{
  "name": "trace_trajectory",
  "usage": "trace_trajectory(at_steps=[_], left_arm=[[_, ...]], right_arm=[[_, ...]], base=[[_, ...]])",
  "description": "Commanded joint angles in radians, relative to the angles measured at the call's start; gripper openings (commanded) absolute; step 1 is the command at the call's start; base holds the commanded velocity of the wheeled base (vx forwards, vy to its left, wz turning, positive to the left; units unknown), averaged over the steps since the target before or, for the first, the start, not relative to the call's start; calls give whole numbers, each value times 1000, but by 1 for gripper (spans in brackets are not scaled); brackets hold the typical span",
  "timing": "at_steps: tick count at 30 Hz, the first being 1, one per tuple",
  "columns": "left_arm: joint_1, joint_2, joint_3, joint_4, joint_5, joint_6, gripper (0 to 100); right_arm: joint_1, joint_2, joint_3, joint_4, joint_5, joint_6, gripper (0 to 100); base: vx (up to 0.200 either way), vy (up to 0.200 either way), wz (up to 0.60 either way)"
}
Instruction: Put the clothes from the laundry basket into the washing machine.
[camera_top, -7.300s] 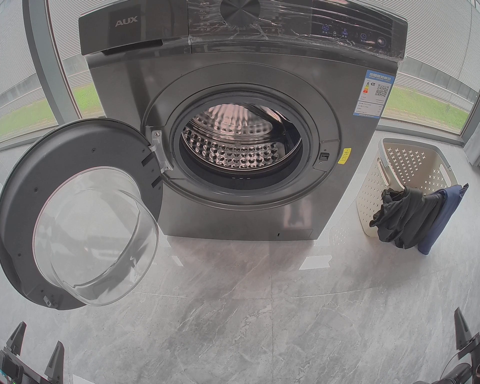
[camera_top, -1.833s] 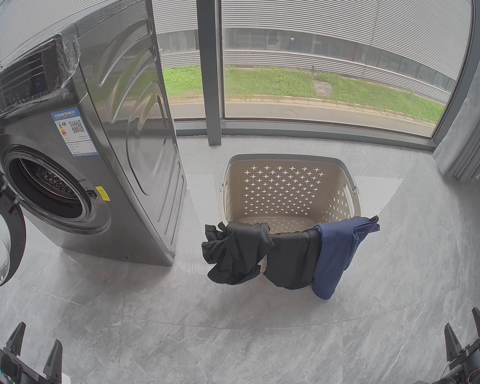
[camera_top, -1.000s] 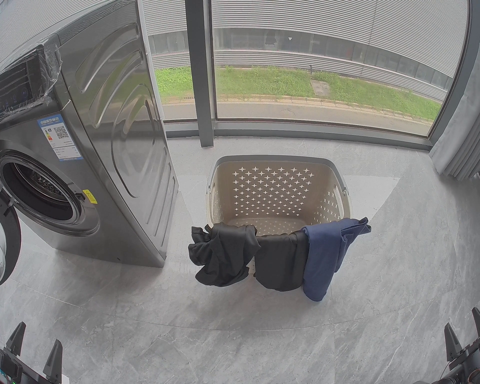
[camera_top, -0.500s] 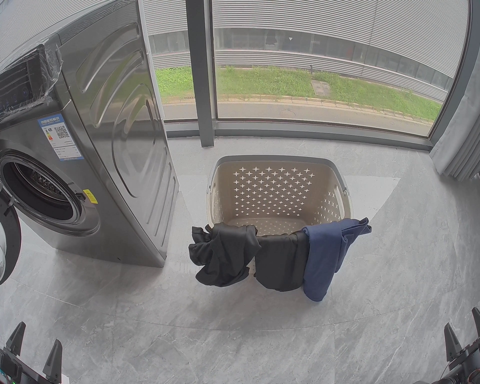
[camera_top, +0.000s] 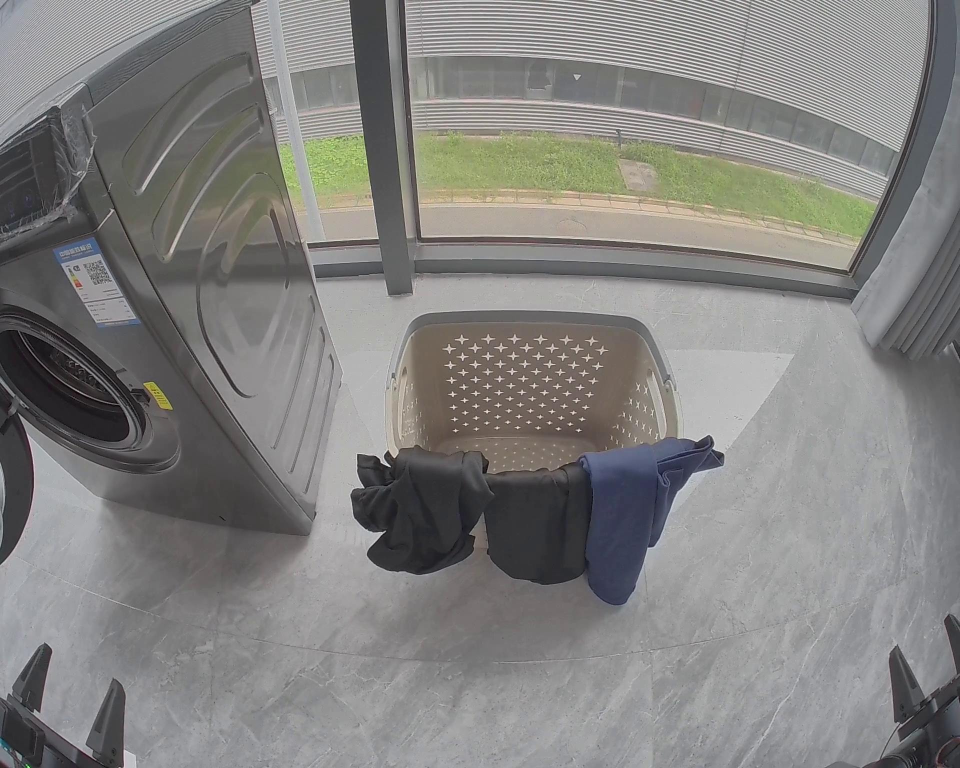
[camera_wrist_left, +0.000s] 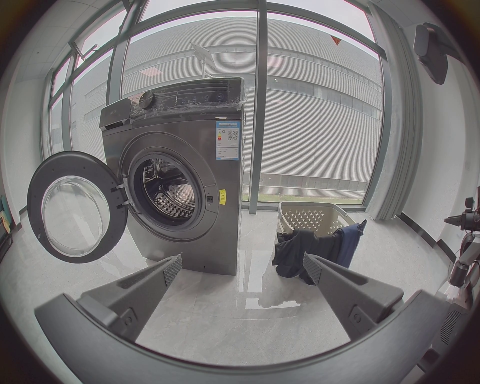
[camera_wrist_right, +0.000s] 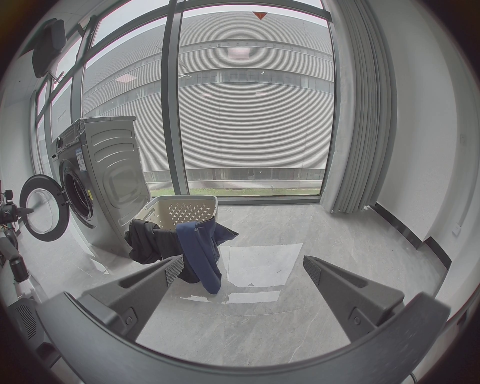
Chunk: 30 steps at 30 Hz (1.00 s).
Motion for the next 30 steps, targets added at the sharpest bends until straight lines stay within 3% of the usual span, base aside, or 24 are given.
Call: trace_trajectory(at_steps=[1, 7, 15, 28, 30], left_arm=[[0, -15, 18, -1, 1, -2, 100], [0, -15, 18, 1, 1, -3, 100], [0, -15, 18, -1, 1, -3, 100], [0, -15, 18, -1, 1, -2, 100], [0, -15, 18, -1, 1, 0, 100]], right_arm=[[0, -16, 13, 0, 0, 0, 100], [0, -16, 13, 0, 0, -1, 100], [-1, -15, 13, 0, 0, -1, 100], [-1, -16, 16, -35, 0, 25, 100], [5, -2, -94, -147, 3, 43, 100]], base=[[0, 0, 0], [0, 0, 0], [200, 0, 0], [0, 0, 0], [0, 0, 0]])
